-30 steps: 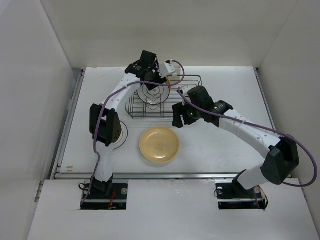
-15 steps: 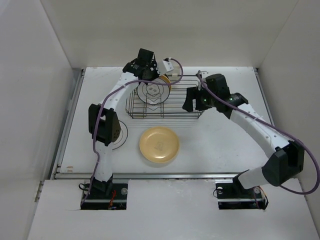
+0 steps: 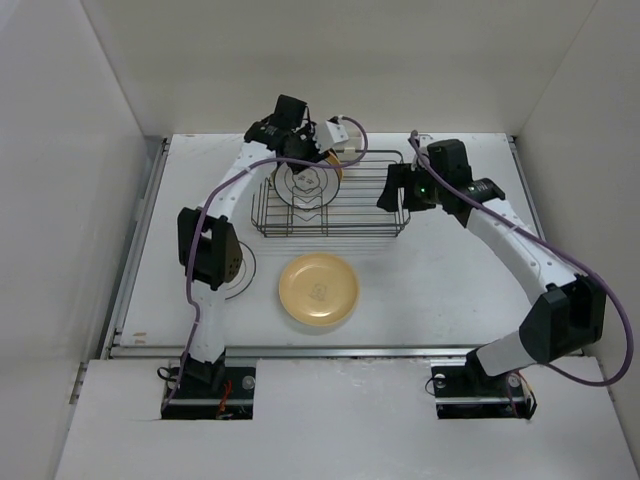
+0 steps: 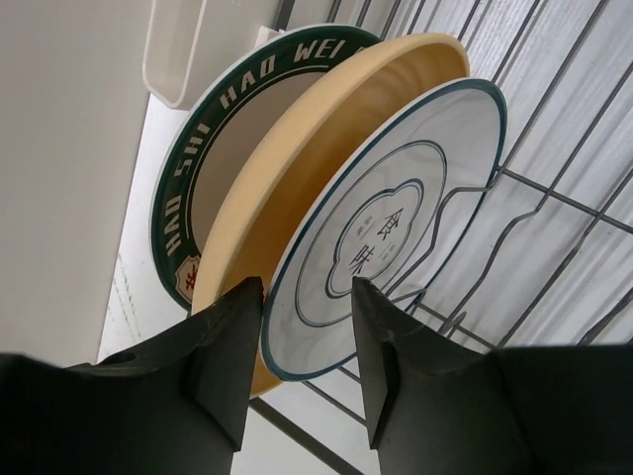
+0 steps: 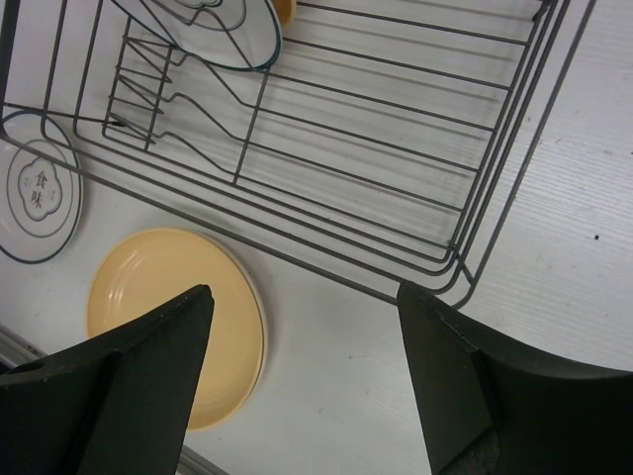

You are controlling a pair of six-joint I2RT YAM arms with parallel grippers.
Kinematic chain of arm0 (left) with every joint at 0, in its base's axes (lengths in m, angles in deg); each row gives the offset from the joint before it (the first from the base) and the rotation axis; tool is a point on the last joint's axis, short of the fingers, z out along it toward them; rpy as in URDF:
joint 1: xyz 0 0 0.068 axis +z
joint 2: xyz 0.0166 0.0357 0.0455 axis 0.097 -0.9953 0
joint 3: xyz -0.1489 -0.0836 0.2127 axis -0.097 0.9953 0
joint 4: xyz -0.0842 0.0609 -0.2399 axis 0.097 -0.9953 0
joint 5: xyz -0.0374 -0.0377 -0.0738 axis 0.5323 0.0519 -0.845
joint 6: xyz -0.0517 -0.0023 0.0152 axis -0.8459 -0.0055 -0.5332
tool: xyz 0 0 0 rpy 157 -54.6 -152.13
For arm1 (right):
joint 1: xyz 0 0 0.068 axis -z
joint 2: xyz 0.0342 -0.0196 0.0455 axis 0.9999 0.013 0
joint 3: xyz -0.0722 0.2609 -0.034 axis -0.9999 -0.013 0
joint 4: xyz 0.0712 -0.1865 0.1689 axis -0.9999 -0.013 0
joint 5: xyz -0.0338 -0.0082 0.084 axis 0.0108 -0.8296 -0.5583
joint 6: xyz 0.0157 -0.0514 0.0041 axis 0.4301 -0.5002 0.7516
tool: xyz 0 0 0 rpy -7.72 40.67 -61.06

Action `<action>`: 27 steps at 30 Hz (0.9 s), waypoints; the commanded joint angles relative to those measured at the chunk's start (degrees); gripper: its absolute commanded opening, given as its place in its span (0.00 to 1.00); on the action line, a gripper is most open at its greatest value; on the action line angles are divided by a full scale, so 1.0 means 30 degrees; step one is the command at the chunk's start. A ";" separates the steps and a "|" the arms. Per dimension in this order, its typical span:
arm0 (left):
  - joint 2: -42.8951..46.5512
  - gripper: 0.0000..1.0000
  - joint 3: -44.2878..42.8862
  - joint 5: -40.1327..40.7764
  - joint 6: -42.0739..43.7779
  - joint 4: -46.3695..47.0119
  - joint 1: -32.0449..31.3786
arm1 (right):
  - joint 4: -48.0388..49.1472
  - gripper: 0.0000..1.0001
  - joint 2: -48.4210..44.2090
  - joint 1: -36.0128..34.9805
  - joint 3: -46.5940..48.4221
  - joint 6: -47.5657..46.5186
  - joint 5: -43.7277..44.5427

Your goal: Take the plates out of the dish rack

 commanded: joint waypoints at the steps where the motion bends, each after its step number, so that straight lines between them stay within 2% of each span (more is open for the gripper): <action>1: -0.0450 0.38 -0.1575 -0.1517 -0.0017 -0.1189 0.0197 | 0.0829 0.81 -0.0133 0.0283 0.0454 -0.0570 -0.0532; 7: -0.1565 0.40 -0.1784 -0.0698 -0.0601 -0.0490 0.0373 | 0.1005 0.81 -0.0514 0.0283 -0.0163 -0.0951 -0.1320; 9: -0.1829 0.36 -0.1784 -0.0698 -0.0603 -0.0488 0.0549 | 0.1005 0.81 -0.0514 0.0283 -0.0163 -0.0953 -0.1526; 12: -0.2004 0.12 -0.1581 -0.0872 -0.0603 -0.0896 0.0549 | 0.1005 0.81 -0.0514 0.0283 -0.0368 -0.0953 -0.1703; 14: -0.1799 0.00 -0.1344 -0.0874 -0.0603 -0.0898 0.0549 | 0.1005 0.81 -0.0514 0.0283 -0.0542 -0.0953 -0.1879; 20: -0.0601 0.00 -0.0582 -0.0466 -0.0428 -0.0898 0.0724 | 0.1180 0.81 -0.0309 0.0283 -0.0194 -0.0953 -0.2260; 27: 0.0923 0.00 -0.2368 -0.0845 -0.1831 -0.1572 0.0900 | 0.0801 0.81 0.0277 0.0283 0.0743 -0.0953 -0.2641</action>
